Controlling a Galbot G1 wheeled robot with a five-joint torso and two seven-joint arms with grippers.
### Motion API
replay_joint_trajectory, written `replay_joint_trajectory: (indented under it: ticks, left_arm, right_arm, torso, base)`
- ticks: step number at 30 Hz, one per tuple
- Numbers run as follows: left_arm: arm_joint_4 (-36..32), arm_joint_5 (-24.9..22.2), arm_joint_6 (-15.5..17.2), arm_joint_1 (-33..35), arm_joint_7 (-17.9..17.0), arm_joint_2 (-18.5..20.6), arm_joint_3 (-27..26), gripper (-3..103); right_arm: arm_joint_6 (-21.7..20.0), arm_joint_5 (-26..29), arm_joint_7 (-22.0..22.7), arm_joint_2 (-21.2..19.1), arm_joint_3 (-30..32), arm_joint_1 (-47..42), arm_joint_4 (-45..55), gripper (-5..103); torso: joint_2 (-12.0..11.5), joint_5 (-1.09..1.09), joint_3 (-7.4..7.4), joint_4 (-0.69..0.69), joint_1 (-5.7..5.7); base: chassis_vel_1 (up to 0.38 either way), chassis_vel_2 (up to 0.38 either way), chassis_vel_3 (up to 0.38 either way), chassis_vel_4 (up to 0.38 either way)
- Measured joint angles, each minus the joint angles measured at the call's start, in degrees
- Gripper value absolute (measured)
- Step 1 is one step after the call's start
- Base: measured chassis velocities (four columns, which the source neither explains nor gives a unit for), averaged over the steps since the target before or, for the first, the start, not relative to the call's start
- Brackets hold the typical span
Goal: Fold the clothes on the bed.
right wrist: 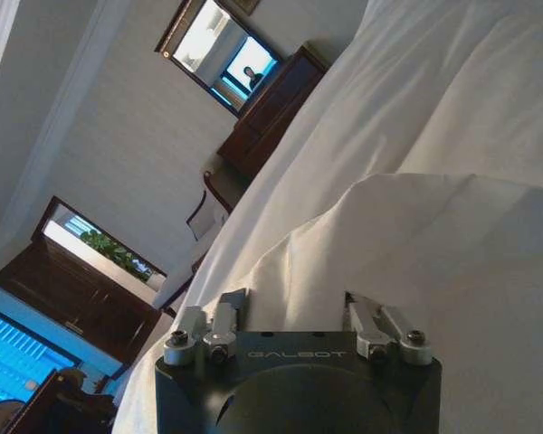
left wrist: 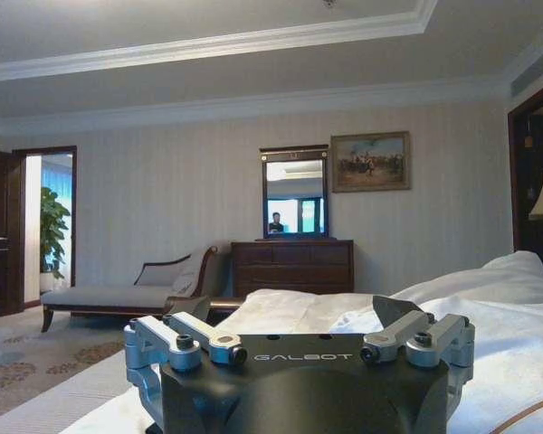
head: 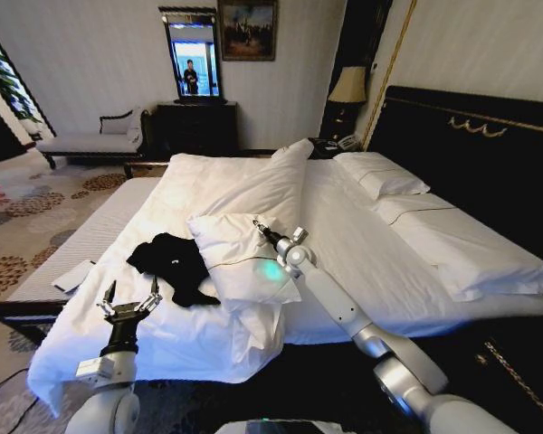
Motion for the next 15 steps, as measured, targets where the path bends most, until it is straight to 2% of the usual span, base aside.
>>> replay_joint_trajectory:
  ticks: [1, 2, 4, 6, 10, 12, 13, 15]
  left_arm:
    - [0.00, 0.00, 0.00, 0.00, 0.00, 0.00, 0.00, 100]
    - [0.07, -0.24, -0.01, -0.09, -0.04, 0.11, -0.06, 100]
    - [0.12, -0.45, -0.01, -0.18, -0.06, 0.24, -0.12, 100]
    - [0.18, -0.56, -0.01, -0.26, -0.08, 0.32, -0.16, 100]
    - [0.47, -0.79, -0.02, -0.52, -0.15, 0.53, -0.06, 100]
    - [0.56, -0.79, -0.01, -0.64, -0.15, 0.56, 0.06, 100]
    - [0.63, -0.79, -0.02, -0.74, -0.16, 0.58, 0.20, 100]
    - [0.75, -0.79, -0.01, -0.89, -0.17, 0.59, 0.44, 100]
  right_arm:
    - [0.00, 0.00, 0.00, 0.00, 0.00, 0.00, 0.00, 51]
    - [0.59, -0.55, -0.07, 0.40, 0.08, 0.01, -0.08, 39]
    - [1.56, -1.36, -0.41, 0.69, 0.53, -0.36, 0.04, 29]
    - [2.01, -1.54, -0.54, 0.75, 0.92, -0.84, 0.39, 29]
    - [3.92, -1.64, -0.78, 0.56, 3.37, -3.44, 3.96, 7]
    - [4.60, -1.64, -0.84, 0.33, 4.30, -4.25, 5.39, 7]
    - [5.14, -1.65, -0.90, 0.13, 4.98, -4.84, 6.43, 3]
    - [6.29, -1.76, -0.94, -0.28, 6.14, -5.90, 8.25, 1]
  torso:
    - [0.00, 0.00, 0.00, 0.00, 0.00]
    - [0.00, 0.00, 0.00, 0.00, 0.00]
    - [0.00, 0.00, 0.00, 0.01, 0.00]
    - [0.00, 0.00, 0.00, 0.01, 0.00]
    - [0.00, 0.01, 0.00, 0.01, 0.00]
    - [0.00, 0.01, 0.00, 0.01, 0.00]
    - [0.00, 0.00, 0.00, 0.01, 0.00]
    - [0.00, 0.01, 0.00, 0.01, 0.00]
  base:
    - [0.000, 0.000, 0.000, 0.000]
    - [0.000, 0.000, 0.000, 0.000]
    - [0.000, 0.000, 0.000, 0.000]
    - [0.000, 0.000, 0.000, 0.000]
    - [0.000, 0.000, 0.000, 0.000]
    - [0.000, 0.000, 0.000, 0.000]
    - [0.000, 0.000, 0.000, 0.000]
    - [0.000, 0.000, 0.000, 0.000]
